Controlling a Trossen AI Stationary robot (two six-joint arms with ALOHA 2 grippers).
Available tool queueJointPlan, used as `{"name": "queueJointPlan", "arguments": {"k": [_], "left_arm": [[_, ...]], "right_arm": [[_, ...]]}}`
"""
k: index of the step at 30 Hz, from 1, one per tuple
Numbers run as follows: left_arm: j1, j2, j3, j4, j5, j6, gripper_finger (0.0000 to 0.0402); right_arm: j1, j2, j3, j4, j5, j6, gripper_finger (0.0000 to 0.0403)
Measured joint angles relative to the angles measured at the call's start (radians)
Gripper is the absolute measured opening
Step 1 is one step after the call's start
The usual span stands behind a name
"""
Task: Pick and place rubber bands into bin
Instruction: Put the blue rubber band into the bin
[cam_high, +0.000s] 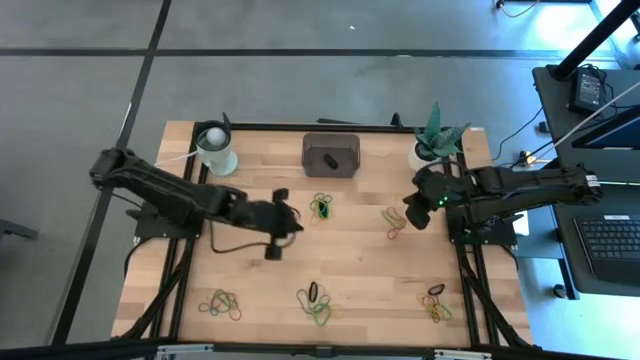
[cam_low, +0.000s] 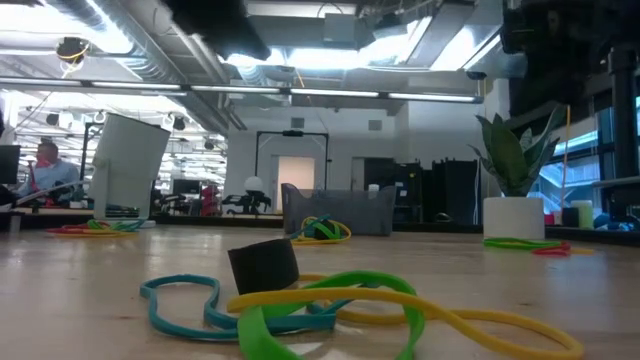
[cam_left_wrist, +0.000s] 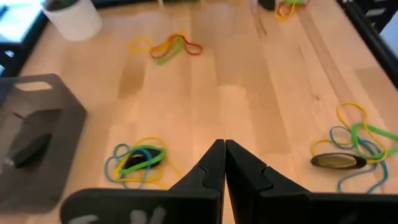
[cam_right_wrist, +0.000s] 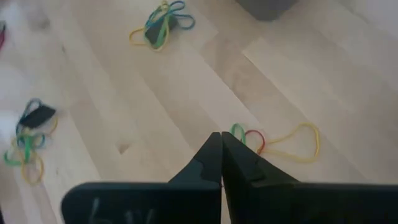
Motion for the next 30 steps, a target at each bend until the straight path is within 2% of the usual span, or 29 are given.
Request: {"name": "queueJointPlan", "arguments": {"k": [5,11,20,25,30], "left_arm": [[-0.072,0.154,0.162,-0.085,-0.001,-0.127,0.0006],[-0.161,0.281,0.269,-0.152,0.000,-0.304,0.0006],[-0.278,0.448,0.334,-0.266,0.010,-0.530,0.0006],[-0.298,0.529,0.353,-0.272,0.043,-0.616,0.0009],[-0.297,0.575,0.354,-0.263,0.105,-0.657,0.0038]], "right_arm": [[0.000,0.000,0.000,0.000,0.000,-0.099,0.0006],[0.000,0.000,0.000,-0.011,0.000,-0.164,0.0006],[0.000,0.001,0.000,-0.018,0.000,-0.205,0.0007],[0.000,0.001,0.000,-0.017,0.005,-0.212,0.0007],[0.000,0.001,0.000,-0.017,0.023,-0.212,0.0007]]}}
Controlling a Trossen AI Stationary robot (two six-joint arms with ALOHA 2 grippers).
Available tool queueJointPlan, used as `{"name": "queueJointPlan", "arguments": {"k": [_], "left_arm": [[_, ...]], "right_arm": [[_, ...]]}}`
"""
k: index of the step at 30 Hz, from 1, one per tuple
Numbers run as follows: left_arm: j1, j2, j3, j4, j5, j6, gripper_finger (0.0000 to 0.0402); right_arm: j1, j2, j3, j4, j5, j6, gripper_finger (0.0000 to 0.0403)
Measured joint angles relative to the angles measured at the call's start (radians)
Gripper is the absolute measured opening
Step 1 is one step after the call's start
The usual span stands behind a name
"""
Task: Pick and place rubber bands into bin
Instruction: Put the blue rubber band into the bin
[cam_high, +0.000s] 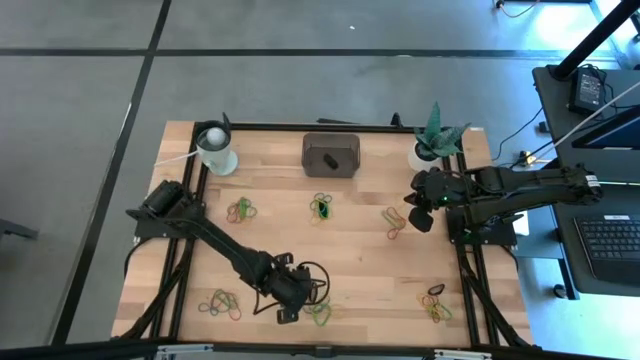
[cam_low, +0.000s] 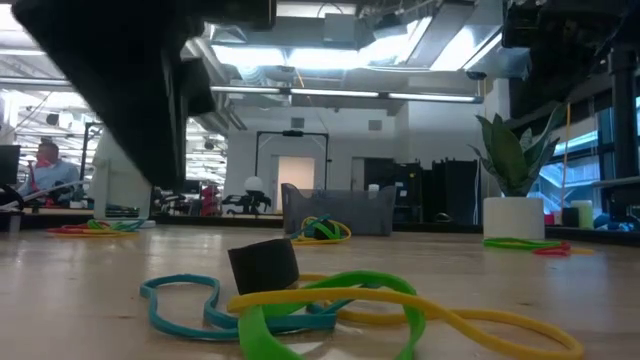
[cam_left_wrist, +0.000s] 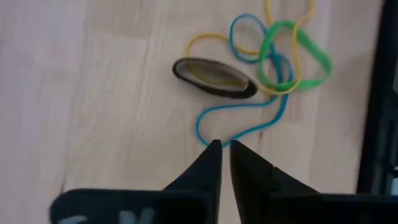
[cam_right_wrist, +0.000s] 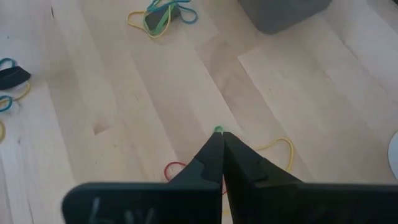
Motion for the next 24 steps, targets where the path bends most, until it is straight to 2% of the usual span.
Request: {"name": "queueJointPlan", "arguments": {"k": [5,11,18,24], "left_arm": [[0.002,0.024,0.000,0.012,-0.034,-0.007,0.0084],[0.010,0.077,0.000,0.055,-0.004,-0.006,0.0116],[0.014,0.130,0.004,0.070,-0.010,-0.013,0.0112],[0.014,0.137,0.005,0.052,-0.010,-0.003,0.0081]], "right_arm": [[0.000,0.000,0.000,0.000,0.001,0.000,0.0007],[0.000,0.000,0.000,0.001,0.001,0.002,0.0007],[0.000,0.000,0.000,0.001,0.002,0.003,0.0007],[0.000,0.000,0.000,0.001,0.002,0.003,0.0007]]}}
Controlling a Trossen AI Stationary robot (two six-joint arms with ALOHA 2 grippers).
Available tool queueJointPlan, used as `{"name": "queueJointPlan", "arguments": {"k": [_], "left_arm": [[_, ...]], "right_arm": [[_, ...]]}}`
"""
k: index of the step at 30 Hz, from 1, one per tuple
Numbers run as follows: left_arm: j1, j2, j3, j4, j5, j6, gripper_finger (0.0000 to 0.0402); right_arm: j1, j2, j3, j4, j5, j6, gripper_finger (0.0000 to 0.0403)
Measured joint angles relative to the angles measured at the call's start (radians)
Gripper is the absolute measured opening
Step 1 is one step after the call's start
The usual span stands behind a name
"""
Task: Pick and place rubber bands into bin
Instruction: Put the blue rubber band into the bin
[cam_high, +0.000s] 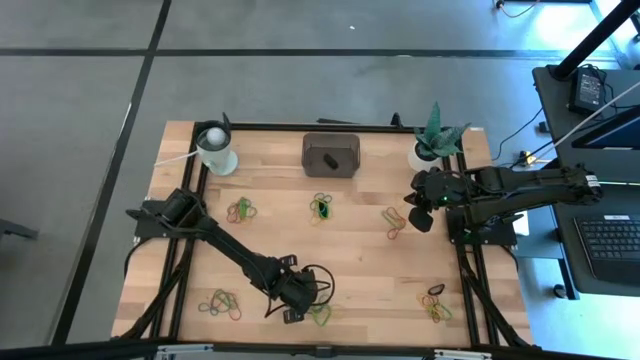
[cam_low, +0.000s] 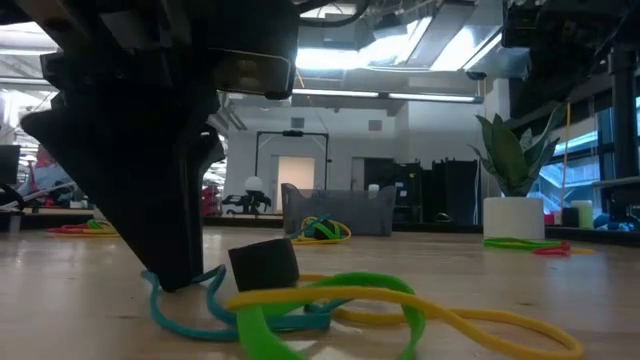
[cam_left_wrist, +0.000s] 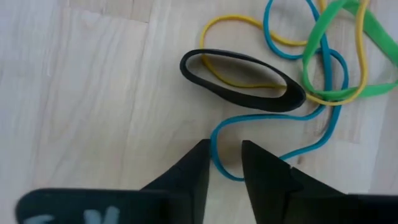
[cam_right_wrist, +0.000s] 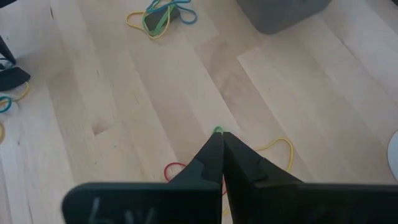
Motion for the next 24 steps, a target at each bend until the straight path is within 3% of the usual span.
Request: {"name": "queueJointPlan", "arguments": {"k": [6,24], "left_arm": [[0.001,0.002,-0.001,-0.010,0.003,-0.002,0.0009],[-0.027,-0.186,-0.007,-0.059,-0.011,-0.032,0.0002]], "right_arm": [[0.000,0.000,0.000,0.000,0.000,0.000,0.0007],[0.000,0.000,0.000,0.000,0.000,-0.003,0.0007]]}}
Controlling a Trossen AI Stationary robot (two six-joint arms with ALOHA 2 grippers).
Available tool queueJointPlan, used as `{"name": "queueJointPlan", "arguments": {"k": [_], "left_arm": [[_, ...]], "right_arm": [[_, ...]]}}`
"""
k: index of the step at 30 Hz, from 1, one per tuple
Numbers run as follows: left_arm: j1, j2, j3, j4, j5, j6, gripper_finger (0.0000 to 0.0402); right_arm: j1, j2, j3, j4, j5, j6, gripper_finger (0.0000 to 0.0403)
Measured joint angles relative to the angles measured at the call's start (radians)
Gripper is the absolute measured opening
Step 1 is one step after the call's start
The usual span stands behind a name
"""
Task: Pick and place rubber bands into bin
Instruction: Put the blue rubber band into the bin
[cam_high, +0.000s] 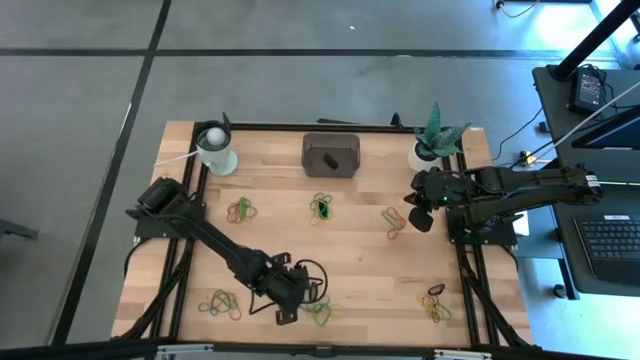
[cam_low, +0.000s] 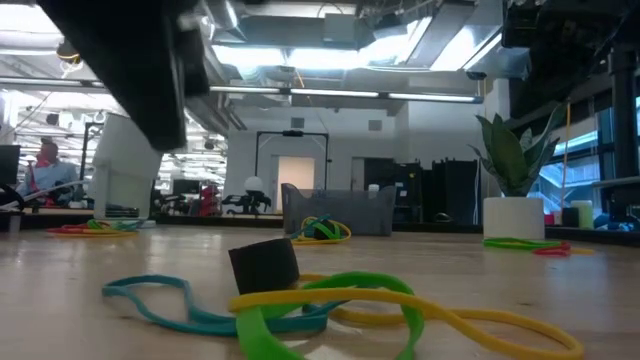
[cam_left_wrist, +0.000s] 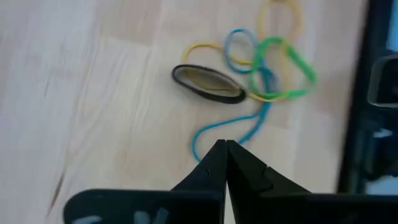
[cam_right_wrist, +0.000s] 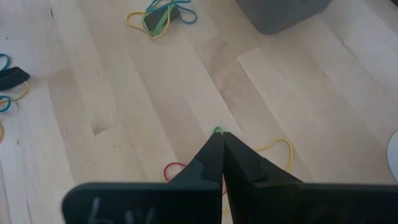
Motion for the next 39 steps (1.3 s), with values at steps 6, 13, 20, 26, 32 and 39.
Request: {"name": "queueJointPlan", "arguments": {"k": [6,13,20,26,32,39], "left_arm": [[-0.003,0.014,0.000,-0.012,-0.039,0.015,0.0005],[0.003,0.072,0.001,-0.003,-0.049,0.013,0.0056],[0.003,0.140,0.001,0.009,-0.067,0.012,0.0107],[0.003,0.179,0.005,0.039,-0.041,0.014,0.0114],[-0.008,0.185,0.006,0.043,-0.022,0.047,0.0050],[-0.010,0.181,0.004,0.046,0.007,0.038,0.0003]], "right_arm": [[0.000,0.000,0.000,0.000,0.000,0.000,0.0007],[0.000,0.000,0.000,0.000,0.000,0.005,0.0007],[0.000,0.000,0.000,0.000,0.000,0.006,0.0007],[0.000,0.000,0.000,0.002,0.000,0.007,0.0007],[0.000,0.000,0.000,0.010,0.000,0.008,0.0007],[0.000,0.000,0.000,0.010,0.000,0.008,0.0007]]}}
